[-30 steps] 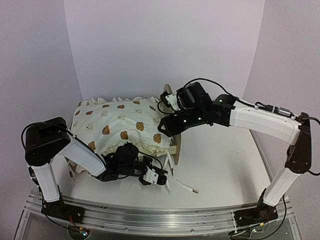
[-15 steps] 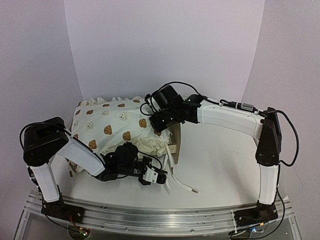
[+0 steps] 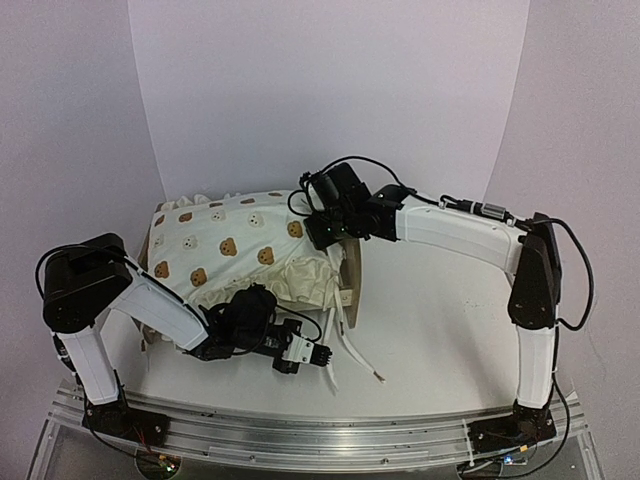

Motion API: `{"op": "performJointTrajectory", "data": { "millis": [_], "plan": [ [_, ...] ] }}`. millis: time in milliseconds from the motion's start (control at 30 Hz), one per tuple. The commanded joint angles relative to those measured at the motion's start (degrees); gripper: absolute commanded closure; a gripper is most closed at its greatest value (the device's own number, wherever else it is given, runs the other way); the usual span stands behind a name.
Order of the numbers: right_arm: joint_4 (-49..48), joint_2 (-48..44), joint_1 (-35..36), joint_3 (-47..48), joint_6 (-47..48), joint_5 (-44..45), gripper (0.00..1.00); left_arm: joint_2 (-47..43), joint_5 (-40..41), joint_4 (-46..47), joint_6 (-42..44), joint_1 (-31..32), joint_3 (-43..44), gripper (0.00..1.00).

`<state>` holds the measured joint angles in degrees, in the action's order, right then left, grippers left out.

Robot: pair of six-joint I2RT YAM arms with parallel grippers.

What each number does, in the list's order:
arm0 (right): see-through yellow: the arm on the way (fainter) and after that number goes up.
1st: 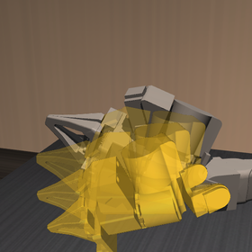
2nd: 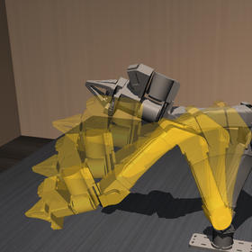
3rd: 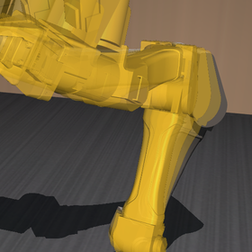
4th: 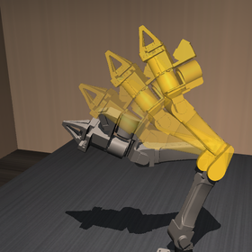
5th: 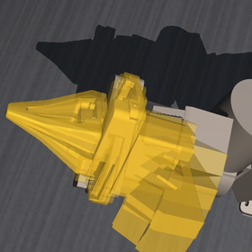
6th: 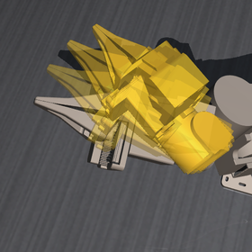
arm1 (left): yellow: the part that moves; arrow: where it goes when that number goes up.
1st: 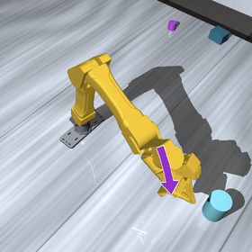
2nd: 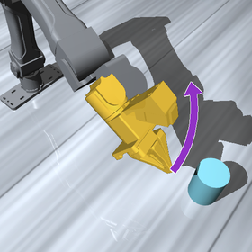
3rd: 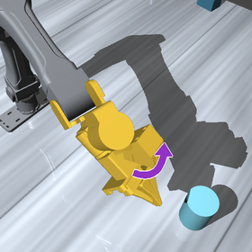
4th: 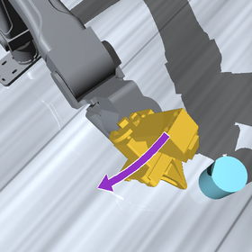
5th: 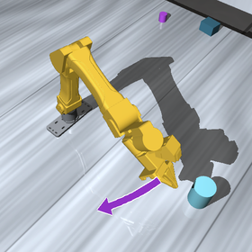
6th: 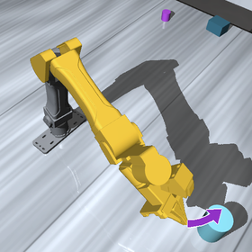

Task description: Set up the pet bed

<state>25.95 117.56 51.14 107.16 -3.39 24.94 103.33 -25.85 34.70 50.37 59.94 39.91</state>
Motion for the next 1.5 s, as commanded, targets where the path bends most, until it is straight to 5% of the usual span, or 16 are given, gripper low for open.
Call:
{"op": "performJointTrajectory", "data": {
  "millis": [0, 100, 300, 467, 900, 1167, 1467],
  "plan": [
    [-5.83, 1.59, -1.35, -0.65, -0.92, 3.27, 1.0, -2.15, -7.57, -5.07, -5.64, 1.67, -0.14, 1.0],
    [-5.82, -0.41, -1.35, -4.07, -3.22, 1.6, 0.98, -2.62, -8.92, -7.63, -7.14, 1.74, 0.82, 1.0],
    [-5.74, -4.97, -0.5, -7.19, -2.08, -11.73, 0.61, -3.21, -11.66, -12.6, -10.79, 3.4, 2.45, 1.0],
    [-5.73, -13.64, 0.32, -11.39, -3.07, -19.31, 0.46, -2.7, -6.31, -10.19, -10.62, 3.4, 2.99, 1.0],
    [-5.43, -39.57, 4.21, -52.56, -16.4, -14.93, 0.46, -2.52, -3.56, -10.17, -15.41, 3.0, 4.58, 1.0],
    [-11.62, -31.5, 6.12, -61.53, -16.52, -12.83, 0.34, -2.09, -1.92, -9.93, -17.62, 2.91, 5.66, 1.0],
    [-22.12, -25.16, 9.47, -67.68, -23.8, -14.78, 0.5, -3.04, 0.54, -10.41, -20.82, 2.23, 6.5, 1.0]
  ]
}}
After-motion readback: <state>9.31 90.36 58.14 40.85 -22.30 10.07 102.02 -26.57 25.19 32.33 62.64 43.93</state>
